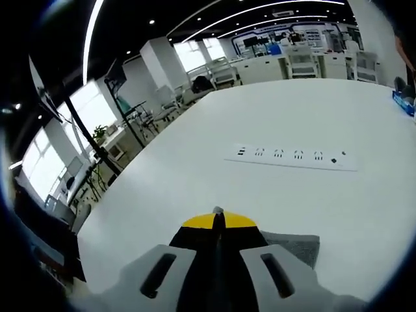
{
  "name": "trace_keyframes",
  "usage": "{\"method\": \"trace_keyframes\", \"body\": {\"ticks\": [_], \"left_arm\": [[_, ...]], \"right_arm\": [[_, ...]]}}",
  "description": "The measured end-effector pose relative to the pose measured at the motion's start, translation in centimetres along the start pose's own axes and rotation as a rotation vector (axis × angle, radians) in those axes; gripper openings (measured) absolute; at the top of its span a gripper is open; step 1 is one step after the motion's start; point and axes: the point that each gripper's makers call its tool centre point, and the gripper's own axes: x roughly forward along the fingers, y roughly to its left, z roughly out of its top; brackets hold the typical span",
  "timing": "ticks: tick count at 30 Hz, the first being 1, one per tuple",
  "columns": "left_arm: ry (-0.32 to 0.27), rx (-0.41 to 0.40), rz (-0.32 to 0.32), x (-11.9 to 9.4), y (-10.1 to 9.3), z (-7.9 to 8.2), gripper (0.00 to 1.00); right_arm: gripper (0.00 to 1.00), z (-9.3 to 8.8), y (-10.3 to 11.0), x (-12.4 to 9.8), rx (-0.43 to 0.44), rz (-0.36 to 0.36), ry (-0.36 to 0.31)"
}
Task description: Fold the towel on the table until its edges align and the towel forms a compact rectangular stack.
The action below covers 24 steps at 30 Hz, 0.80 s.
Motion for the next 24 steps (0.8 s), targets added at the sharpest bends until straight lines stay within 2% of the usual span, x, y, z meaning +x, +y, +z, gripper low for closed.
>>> {"method": "trace_keyframes", "body": {"ticks": [5, 6, 9, 11, 17, 20, 24], "left_arm": [[-0.001, -0.031, 0.010, 0.1, 0.6, -0.4, 0.02], [-0.011, -0.069, 0.018, 0.2, 0.8, -0.4, 0.02], [-0.016, -0.111, 0.023, 0.2, 1.5, -0.8, 0.02], [-0.012, -0.134, 0.027, 0.1, 1.2, -0.6, 0.02], [0.002, -0.167, 0.051, 0.2, 2.0, -1.1, 0.02], [-0.002, -0.220, 0.071, 0.1, 2.6, -1.5, 0.02], [0.008, -0.241, 0.070, 0.4, 2.9, -1.9, 0.02]], "right_arm": [[0.00, -0.3, 0.1, 0.6, -0.006, -0.001, 0.009], [0.00, -0.4, 0.1, 0.8, -0.008, -0.002, 0.012], [0.00, -0.6, 0.0, 1.2, -0.012, 0.000, 0.018], [0.00, -0.9, 0.0, 1.5, -0.014, 0.001, 0.023], [0.00, -1.5, 0.1, 2.4, -0.006, 0.011, 0.019], [0.00, -1.8, 0.0, 3.0, 0.004, 0.019, 0.016], [0.00, -2.1, 0.3, 3.6, -0.001, 0.034, 0.021]]}}
